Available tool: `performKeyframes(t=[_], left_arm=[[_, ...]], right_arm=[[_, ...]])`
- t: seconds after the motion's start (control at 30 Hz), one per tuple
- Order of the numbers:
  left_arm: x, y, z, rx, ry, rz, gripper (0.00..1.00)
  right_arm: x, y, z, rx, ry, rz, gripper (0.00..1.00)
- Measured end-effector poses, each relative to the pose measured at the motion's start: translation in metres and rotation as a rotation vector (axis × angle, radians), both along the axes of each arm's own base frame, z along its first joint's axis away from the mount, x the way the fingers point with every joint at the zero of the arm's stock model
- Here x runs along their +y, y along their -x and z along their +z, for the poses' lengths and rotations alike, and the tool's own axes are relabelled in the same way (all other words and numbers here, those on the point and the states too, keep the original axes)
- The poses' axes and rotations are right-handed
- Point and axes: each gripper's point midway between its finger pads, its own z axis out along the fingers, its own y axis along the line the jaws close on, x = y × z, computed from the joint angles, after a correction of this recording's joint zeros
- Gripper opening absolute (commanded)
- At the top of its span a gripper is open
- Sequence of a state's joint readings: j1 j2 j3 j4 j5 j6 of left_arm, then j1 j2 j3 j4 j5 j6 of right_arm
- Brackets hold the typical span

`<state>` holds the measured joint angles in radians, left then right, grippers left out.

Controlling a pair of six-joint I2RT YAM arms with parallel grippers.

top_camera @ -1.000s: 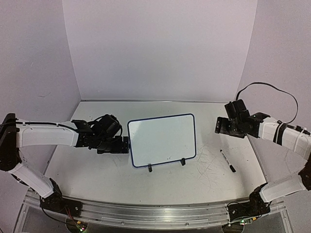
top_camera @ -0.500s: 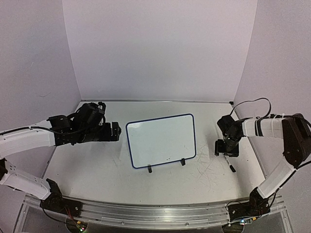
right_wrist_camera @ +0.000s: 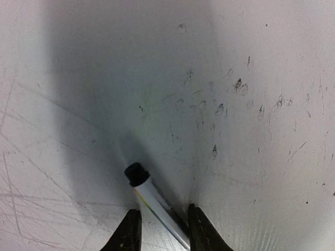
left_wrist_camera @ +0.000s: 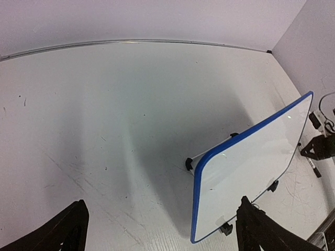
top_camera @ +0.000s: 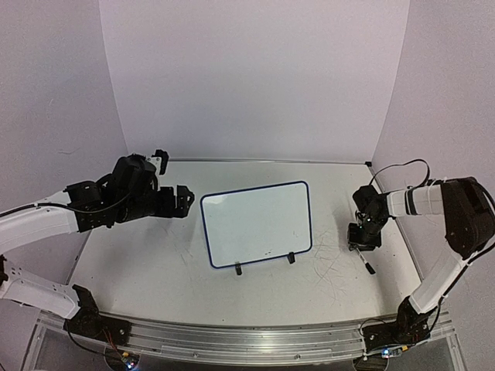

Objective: Write a sentence on the whiteboard
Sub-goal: Pick up the whiteboard marker from the corner of the board, then pass from the right arm to the left

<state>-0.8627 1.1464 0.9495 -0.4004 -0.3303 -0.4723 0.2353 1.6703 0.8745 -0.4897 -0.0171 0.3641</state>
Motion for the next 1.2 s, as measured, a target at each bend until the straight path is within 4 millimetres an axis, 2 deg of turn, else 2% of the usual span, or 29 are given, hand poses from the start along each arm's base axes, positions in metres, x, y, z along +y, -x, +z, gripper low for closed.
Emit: performKeyframes(t=[0.13, 0.23, 0.33, 0.43, 0.5, 0.57, 0.73, 0.8, 0.83, 0.93, 1.1, 1.2], left_arm=[[-0.027, -0.005, 0.019, -0.008, 0.03, -0.09, 0.99], [-0.045, -0.007, 0.04, -0.037, 0.084, -0.155, 0.99], [-0.057, -0.003, 0.052, -0.059, 0.133, -0.216, 0.99], [-0.069, 0.002, 0.061, -0.072, 0.183, -0.28, 0.97], [-0.079, 0.004, 0.069, -0.085, 0.222, -0.323, 0.96], [-0.091, 0.005, 0.073, -0.088, 0.255, -0.365, 0.95], [-0.13, -0.002, 0.081, -0.087, 0.351, -0.466, 0.94], [-0.148, -0.003, 0.084, -0.075, 0.394, -0.517, 0.93], [-0.157, -0.004, 0.086, -0.072, 0.413, -0.545, 0.92], [-0.183, -0.004, 0.091, -0.058, 0.457, -0.623, 0.92], [-0.213, 0.009, 0.084, -0.012, 0.485, -0.739, 0.9], [-0.226, 0.022, 0.078, 0.018, 0.492, -0.799, 0.85]], right_arm=[[-0.001, -0.005, 0.001, -0.022, -0.005, -0.003, 0.0], [-0.002, -0.005, 0.002, -0.039, -0.003, -0.005, 0.0], [-0.006, 0.0, 0.004, -0.053, 0.006, -0.014, 0.0], [-0.006, 0.005, 0.023, -0.115, -0.015, -0.016, 0.0], [-0.001, 0.001, 0.048, -0.204, -0.062, -0.008, 0.0], [0.012, -0.007, 0.088, -0.346, -0.154, 0.013, 0.0], [0.052, -0.022, 0.228, -0.811, -0.477, 0.101, 0.0], [0.07, -0.022, 0.272, -0.94, -0.606, 0.134, 0.0], [0.079, -0.022, 0.288, -0.983, -0.662, 0.149, 0.0], [0.113, -0.02, 0.316, -1.041, -0.796, 0.196, 0.0], [0.186, -0.013, 0.338, -1.04, -0.97, 0.271, 0.0], [0.211, -0.008, 0.347, -1.052, -1.036, 0.287, 0.0]])
